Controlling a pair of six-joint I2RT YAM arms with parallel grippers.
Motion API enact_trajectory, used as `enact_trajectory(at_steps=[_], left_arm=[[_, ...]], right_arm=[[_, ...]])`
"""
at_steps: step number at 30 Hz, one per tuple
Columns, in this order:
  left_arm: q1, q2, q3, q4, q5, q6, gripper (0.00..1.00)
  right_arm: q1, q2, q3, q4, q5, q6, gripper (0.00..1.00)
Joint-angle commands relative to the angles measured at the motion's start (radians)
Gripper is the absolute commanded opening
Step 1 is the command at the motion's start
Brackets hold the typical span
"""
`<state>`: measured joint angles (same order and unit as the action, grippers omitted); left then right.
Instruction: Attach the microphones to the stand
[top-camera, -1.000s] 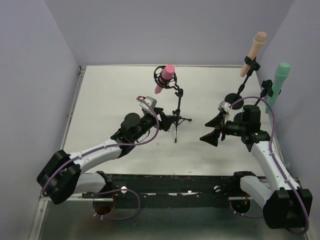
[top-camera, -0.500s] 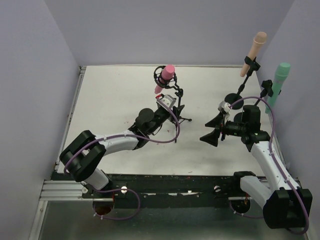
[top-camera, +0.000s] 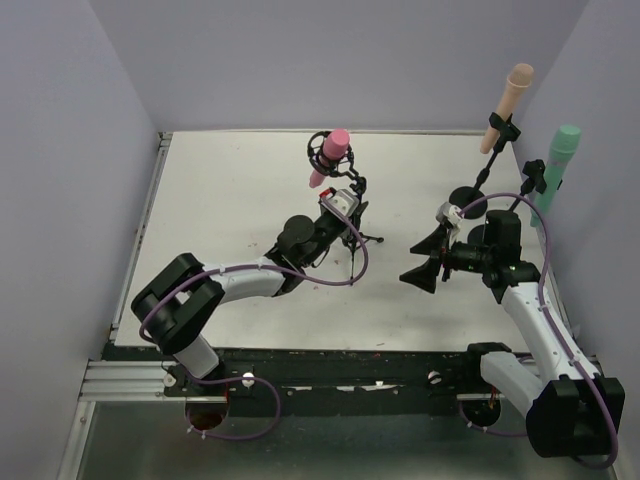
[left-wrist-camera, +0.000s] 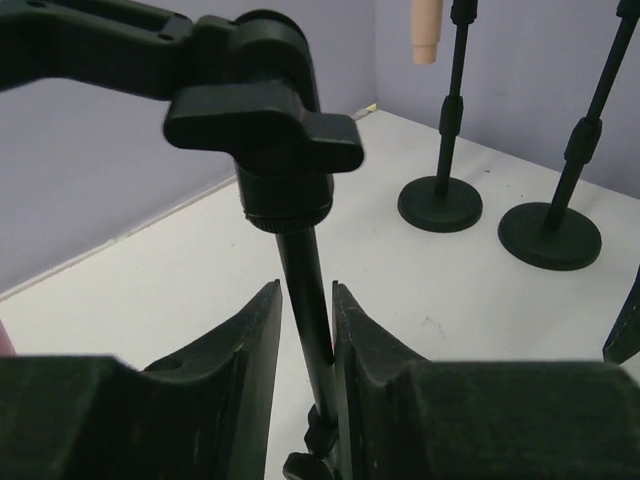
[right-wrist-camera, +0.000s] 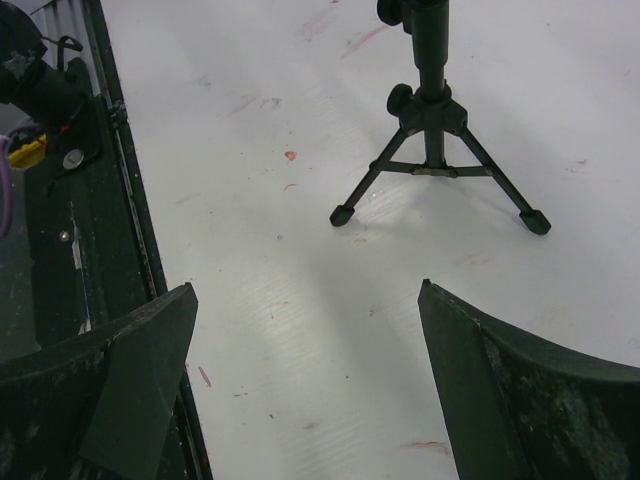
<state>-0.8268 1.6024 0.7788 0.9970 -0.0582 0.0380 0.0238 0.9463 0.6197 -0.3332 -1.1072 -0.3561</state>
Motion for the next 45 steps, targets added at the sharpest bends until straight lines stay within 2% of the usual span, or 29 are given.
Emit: enact_trajectory(at_steps=[1, 7, 14, 23, 31, 33, 45], left_arm=[[-0.005, 0.021, 0.033, 0.04, 0.02, 0.019, 0.28], [0.005, -0.007, 0.013, 0.042, 0.006, 0.083, 0.0], [0.127, -0.127, -0.041, 0.023, 0.047, 0.079, 0.0], [0.495, -0.254, -0.036, -0.08, 0.224, 0.024, 0.0], [0.81, -0.147, 0.045, -0.037, 0.357, -0.032, 0.0], [0.873, -0.102, 0.075, -0.002, 0.376, -0.095, 0.0], [0.991, 0.093, 0.234, 0.006, 0.428, -0.131, 0.0]], right_arm=[[-0.005, 0.0, -0.006, 0.013, 0.012, -0.001, 1.0], [-0.005, -0.003, -0.006, 0.008, 0.017, -0.004, 1.0], [-0.007, -0.01, -0.006, 0.006, 0.018, -0.007, 1.0], [-0.007, -0.012, -0.005, -0.001, 0.012, -0.014, 1.0], [-0.007, 0.006, -0.005, -0.009, 0.006, -0.029, 1.0], [-0.007, 0.017, -0.003, -0.013, 0.004, -0.034, 1.0], [-0.013, 0.055, 0.0, -0.027, 0.001, -0.052, 1.0]])
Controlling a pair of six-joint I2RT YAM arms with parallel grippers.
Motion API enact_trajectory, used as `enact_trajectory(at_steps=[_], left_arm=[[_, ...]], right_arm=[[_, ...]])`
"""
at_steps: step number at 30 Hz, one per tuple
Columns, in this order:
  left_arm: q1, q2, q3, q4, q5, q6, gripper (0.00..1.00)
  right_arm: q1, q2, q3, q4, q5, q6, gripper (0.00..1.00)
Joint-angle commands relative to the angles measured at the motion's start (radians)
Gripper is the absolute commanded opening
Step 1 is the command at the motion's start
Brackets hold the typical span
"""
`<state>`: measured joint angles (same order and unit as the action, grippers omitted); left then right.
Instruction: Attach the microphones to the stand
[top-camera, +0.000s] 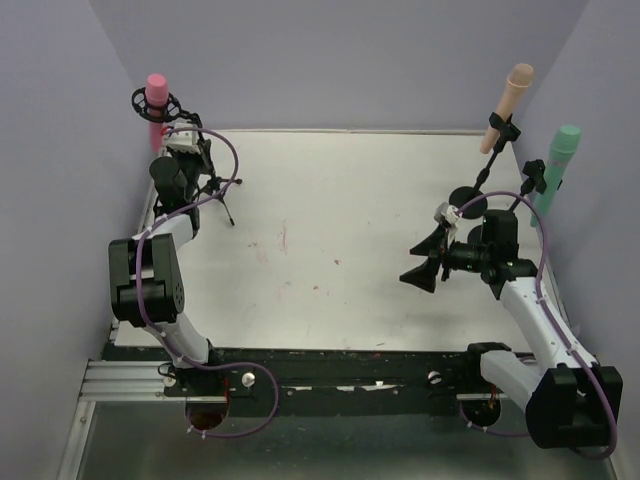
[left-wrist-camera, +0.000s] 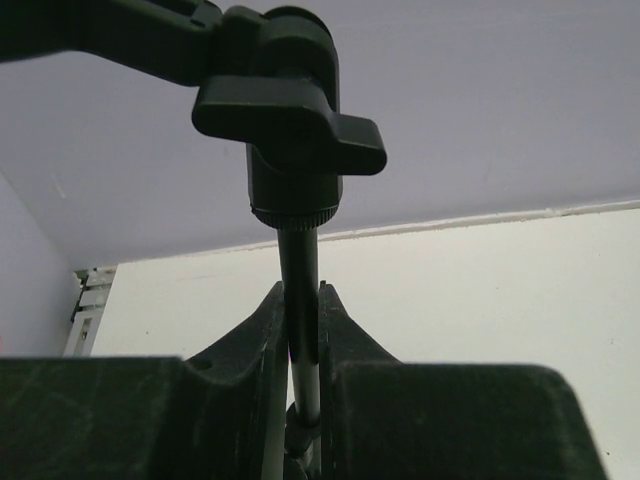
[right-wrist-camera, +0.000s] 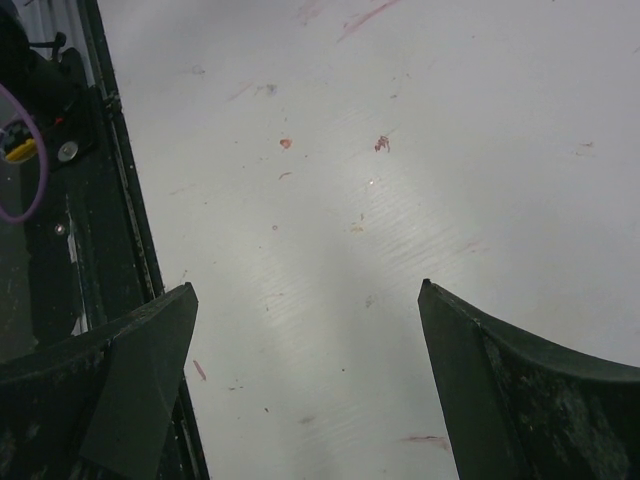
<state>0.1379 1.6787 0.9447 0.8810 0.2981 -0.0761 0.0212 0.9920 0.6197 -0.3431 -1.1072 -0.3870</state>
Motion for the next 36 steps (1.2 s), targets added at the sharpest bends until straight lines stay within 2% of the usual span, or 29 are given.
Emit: enact_trajectory(at_steps=[1, 7, 9, 14, 24, 28, 32, 36], left_arm=[[0.028, 0.024, 0.071, 0.122, 0.078, -0.017, 0.0], [0.029, 0.035, 0.04, 0.131, 0.079, -0.019, 0.02], [0.029, 0.03, 0.023, 0.133, 0.081, -0.016, 0.09], [0.029, 0.006, -0.003, 0.107, 0.099, 0.019, 0.19], [0.029, -0.048, -0.038, 0.078, 0.087, 0.025, 0.44], [0.028, -0.085, -0.064, 0.059, 0.064, 0.029, 0.57], [0.029, -0.138, -0.125, 0.052, 0.038, 0.018, 0.66], [0.028, -0.243, -0.249, 0.058, -0.022, -0.02, 0.77]], right_arm=[[-0.012, 0.011, 0.002, -0.017, 0.001, -0.02, 1.0], [-0.014, 0.014, 0.0, -0.017, -0.003, -0.021, 1.0], [-0.014, 0.013, 0.0, -0.017, -0.003, -0.023, 1.0], [-0.015, 0.005, 0.0, -0.017, -0.006, -0.023, 1.0], [-0.015, -0.007, 0.0, -0.019, -0.006, -0.024, 1.0], [-0.015, -0.013, 0.0, -0.019, -0.01, -0.024, 1.0], [-0.015, -0.019, 0.0, -0.019, -0.016, -0.023, 1.0], [-0.014, -0.029, 0.002, -0.019, -0.016, -0.023, 1.0]])
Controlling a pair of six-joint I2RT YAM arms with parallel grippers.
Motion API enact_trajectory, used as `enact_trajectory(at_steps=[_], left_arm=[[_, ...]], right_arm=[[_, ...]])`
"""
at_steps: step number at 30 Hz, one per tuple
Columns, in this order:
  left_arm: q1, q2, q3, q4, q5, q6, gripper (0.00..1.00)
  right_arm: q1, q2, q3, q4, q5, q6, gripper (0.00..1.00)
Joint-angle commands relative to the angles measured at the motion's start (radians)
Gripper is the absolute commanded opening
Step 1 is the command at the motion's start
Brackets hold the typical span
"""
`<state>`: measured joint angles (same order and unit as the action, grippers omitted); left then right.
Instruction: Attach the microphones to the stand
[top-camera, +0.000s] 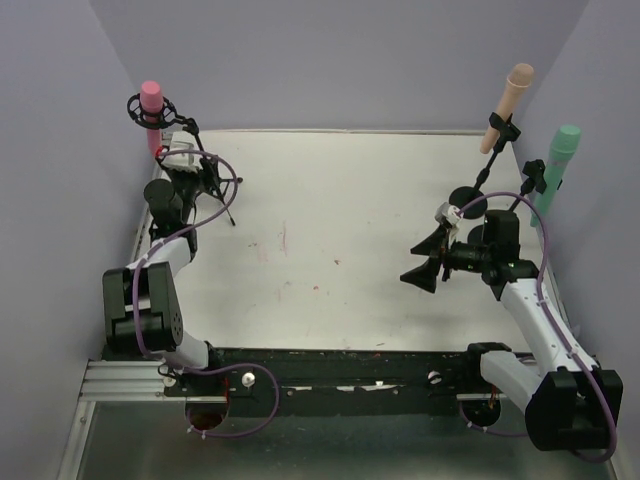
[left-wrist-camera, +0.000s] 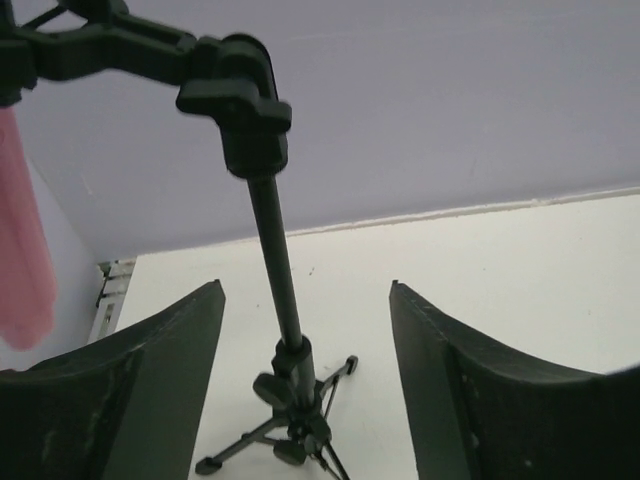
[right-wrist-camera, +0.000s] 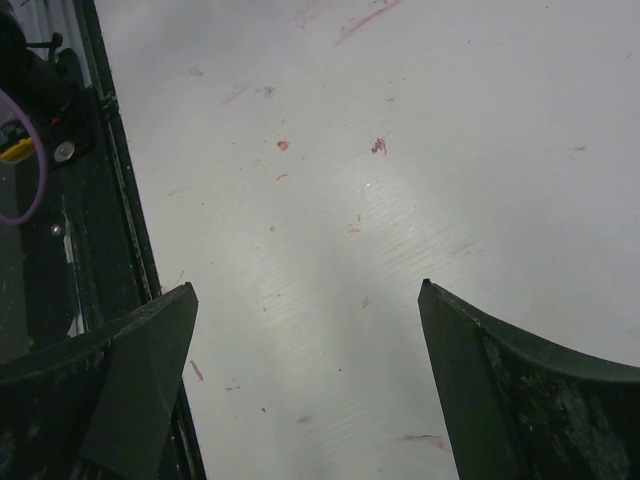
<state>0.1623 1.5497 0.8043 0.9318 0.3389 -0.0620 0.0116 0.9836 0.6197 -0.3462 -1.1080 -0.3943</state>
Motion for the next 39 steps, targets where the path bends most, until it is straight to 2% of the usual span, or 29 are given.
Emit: enact_trajectory(at_steps=[1, 7, 9, 13, 18, 23, 27, 32, 39], left_arm=[[0.003, -0.152, -0.137, -0.001, -0.089, -0.047, 0.79], [0.005, -0.477, -0.22, -0.357, -0.187, -0.205, 0.88], [0.003, -0.603, -0.215, -0.506, -0.173, -0.283, 0.97], [0.005, -0.805, -0.172, -0.819, -0.098, -0.387, 0.99], [-0.007, -0.98, -0.114, -1.063, 0.121, -0.452, 0.99], [-0.119, -1.053, -0.016, -1.221, 0.239, -0.426, 0.99], [-0.197, -1.096, 0.07, -1.344, 0.226, -0.406, 0.99], [-0.211, -1.108, 0.13, -1.395, 0.224, -0.413, 0.99], [-0.211, -1.122, 0.113, -1.403, 0.219, -0.407, 0.99]], right_arm=[[-0.005, -0.022, 0.005, -0.016, -0.016, -0.014, 1.0], [-0.004, -0.045, 0.021, -0.02, 0.011, 0.008, 1.0], [-0.004, -0.056, 0.04, -0.022, 0.045, 0.029, 1.0], [-0.004, -0.083, 0.107, -0.033, 0.17, 0.118, 1.0], [-0.004, -0.103, 0.334, -0.238, 0.293, 0.15, 1.0], [-0.004, -0.117, 0.592, -0.382, 0.465, 0.293, 1.0], [-0.065, -0.14, 0.715, -0.416, 0.467, 0.391, 1.0], [-0.113, -0.131, 0.793, -0.409, 0.384, 0.489, 1.0], [-0.127, -0.146, 0.758, -0.384, 0.375, 0.477, 1.0]])
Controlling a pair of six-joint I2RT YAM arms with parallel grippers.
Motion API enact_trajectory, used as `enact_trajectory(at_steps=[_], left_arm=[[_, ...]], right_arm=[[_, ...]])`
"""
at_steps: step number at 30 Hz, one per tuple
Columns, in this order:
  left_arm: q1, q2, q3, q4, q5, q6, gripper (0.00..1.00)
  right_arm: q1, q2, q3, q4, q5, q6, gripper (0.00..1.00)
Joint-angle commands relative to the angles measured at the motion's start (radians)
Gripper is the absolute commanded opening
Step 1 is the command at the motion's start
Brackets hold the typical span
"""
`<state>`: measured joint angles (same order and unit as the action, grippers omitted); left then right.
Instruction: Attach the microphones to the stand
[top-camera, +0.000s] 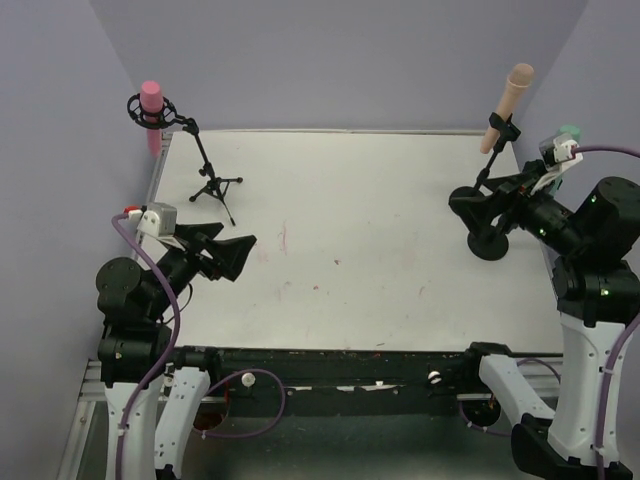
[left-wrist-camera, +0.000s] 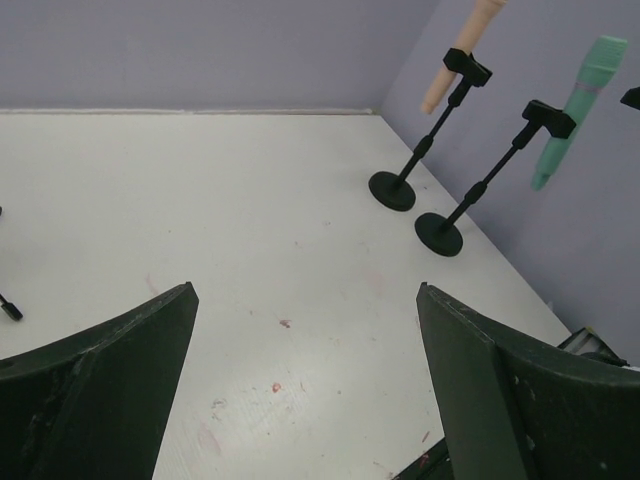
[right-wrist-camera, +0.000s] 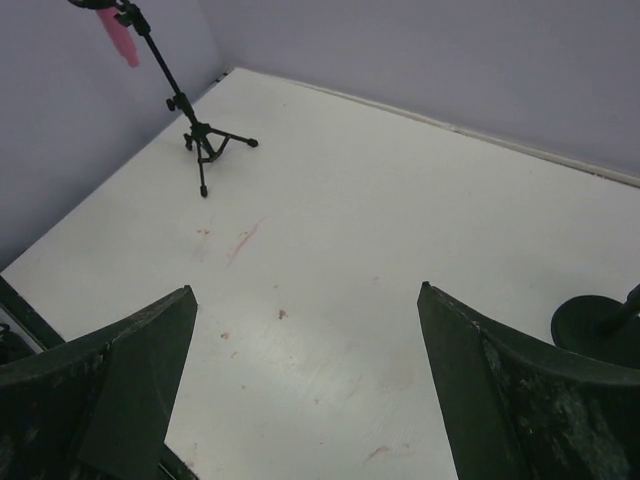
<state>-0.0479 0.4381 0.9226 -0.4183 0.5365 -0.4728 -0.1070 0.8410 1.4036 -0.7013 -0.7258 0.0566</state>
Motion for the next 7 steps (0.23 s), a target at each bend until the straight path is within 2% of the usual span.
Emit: enact_trajectory(at_steps=[1, 7], left_arm=[[-0.003, -0.009, -0.005, -0.056, 0.02, 0.006, 0.99], [-0.012, -0.007, 0.002, -0.062, 0.02, 0.017, 0.99]], right_arm=[[-0.008, -0.005, -0.035, -0.027, -0.004, 0.02, 1.0], [-0.01, -0.008, -0.066, -0.021, -0.007, 0.015, 1.0]])
